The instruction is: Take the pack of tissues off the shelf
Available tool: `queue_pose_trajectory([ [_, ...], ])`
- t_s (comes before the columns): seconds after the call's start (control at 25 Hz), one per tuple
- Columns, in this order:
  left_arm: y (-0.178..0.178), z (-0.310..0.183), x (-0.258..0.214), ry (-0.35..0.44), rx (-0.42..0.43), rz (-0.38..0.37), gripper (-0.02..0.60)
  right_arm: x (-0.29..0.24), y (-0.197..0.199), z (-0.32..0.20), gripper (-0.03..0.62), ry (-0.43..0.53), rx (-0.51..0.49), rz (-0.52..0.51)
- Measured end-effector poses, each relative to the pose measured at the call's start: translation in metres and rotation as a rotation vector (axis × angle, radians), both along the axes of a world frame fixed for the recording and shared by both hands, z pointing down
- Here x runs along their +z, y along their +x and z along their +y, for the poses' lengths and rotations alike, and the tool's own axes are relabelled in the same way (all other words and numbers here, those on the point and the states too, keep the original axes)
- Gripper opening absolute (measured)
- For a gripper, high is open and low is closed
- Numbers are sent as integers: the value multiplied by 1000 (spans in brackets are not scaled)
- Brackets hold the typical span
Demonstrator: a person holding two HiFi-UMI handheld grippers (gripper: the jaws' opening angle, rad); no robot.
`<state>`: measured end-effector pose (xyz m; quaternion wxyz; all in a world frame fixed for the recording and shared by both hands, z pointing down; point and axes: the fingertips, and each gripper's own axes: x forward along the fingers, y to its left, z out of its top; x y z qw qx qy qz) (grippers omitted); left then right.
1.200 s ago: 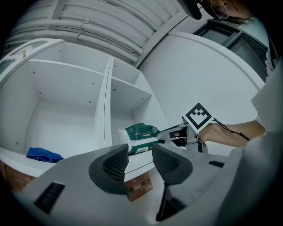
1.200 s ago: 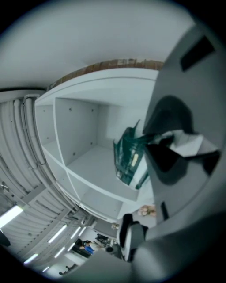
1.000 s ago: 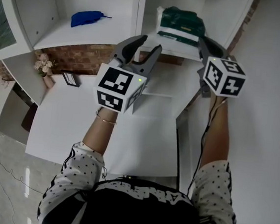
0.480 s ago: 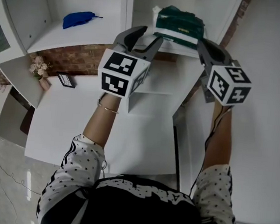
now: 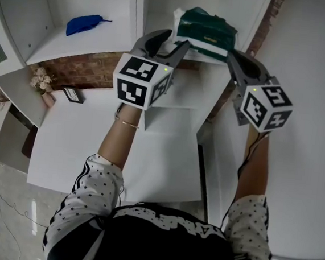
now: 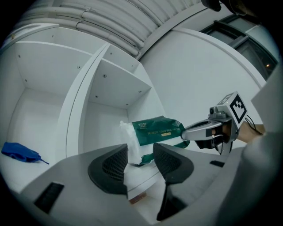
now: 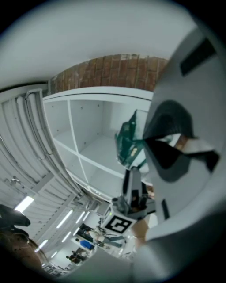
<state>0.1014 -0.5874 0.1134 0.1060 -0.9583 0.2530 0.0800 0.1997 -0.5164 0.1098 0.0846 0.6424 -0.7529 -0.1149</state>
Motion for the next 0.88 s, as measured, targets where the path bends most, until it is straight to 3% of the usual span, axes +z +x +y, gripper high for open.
queue_pose_trajectory([
  [0.36,8,27,11,76,-77,-31,96,12,11,28,37,41,26,-17],
  [0.88,-15,62,12,149,-152,14,64,13,-5,51,37,188,66,-69],
])
